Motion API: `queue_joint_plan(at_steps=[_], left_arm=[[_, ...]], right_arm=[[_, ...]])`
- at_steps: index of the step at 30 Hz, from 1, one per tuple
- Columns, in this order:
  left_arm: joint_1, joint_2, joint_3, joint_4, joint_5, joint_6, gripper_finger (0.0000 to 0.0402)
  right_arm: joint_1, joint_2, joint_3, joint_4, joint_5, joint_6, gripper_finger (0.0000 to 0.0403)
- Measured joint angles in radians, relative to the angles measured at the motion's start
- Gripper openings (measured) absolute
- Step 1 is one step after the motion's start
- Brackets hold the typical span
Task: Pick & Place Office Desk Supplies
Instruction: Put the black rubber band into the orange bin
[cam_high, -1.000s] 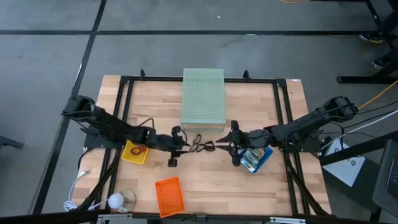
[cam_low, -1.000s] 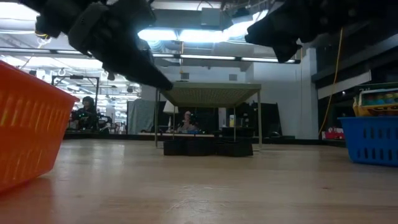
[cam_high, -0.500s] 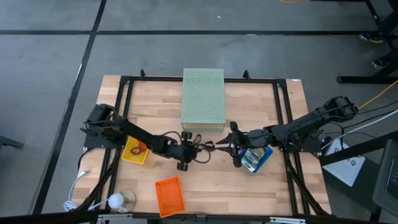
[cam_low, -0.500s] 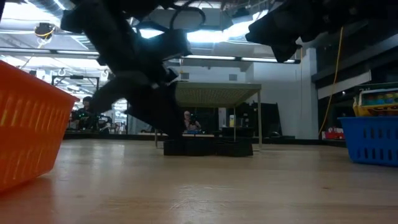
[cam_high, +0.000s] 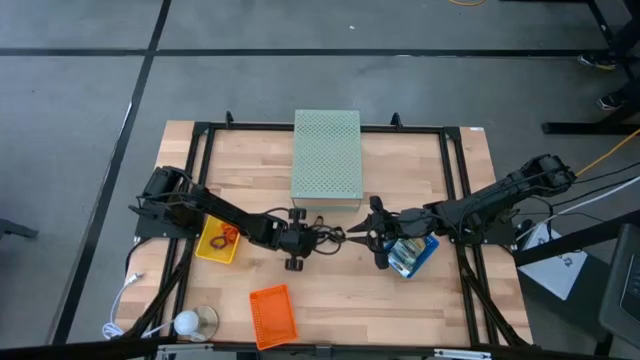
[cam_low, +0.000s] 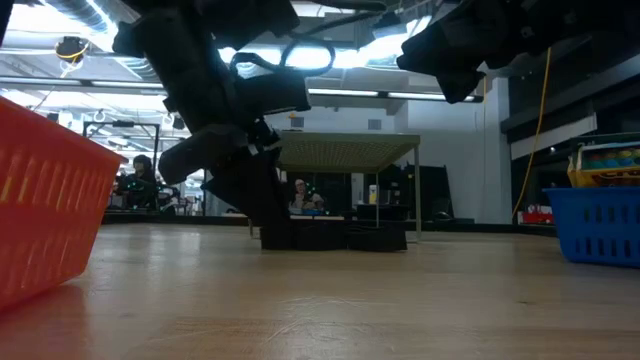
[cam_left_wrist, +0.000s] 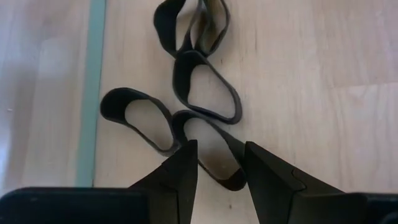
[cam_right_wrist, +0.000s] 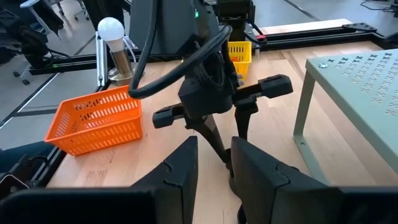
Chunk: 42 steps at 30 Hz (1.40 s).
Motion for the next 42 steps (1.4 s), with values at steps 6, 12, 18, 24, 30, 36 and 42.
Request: queue_joint_plan(at_steps=[6,12,18,24,30,36,42], left_arm=[[0.000,0.000,0.000,-0.007,0.080,-0.011,0.0124],[0.000,0.000,-0.004,-0.004,0.102,-0.018,0.0102],[0.008,-0.001,-0.040,0.002,0.047,0.000,0.0056],[0.023,-0.003,-0.055,0.004,0.045,0.022,0.0005],[-0.015,-0.030,-0.038,-0.050,0.069,0.036,0.0003],[-0.085,-0.098,0.015,-0.182,0.069,0.003,0.0003],[-0.199,-0.205,0.067,-0.267,0.122,0.002,0.0003]], right_arm=[[0.000,0.000,0.000,0.000,0.000,0.000,0.0098],[0.000,0.000,0.000,0.000,0.000,0.000,0.0098],[0.000,0.000,0.000,0.000,0.000,0.000,0.0098],[0.000,0.000,0.000,0.000,0.000,0.000,0.0098],[0.000,0.000,0.000,-0.003,0.000,-0.001,0.0098],[0.000,0.000,0.000,-0.011,0.000,-0.001,0.0098],[0.000,0.000,0.000,-0.011,0.000,-0.001,0.0098]])
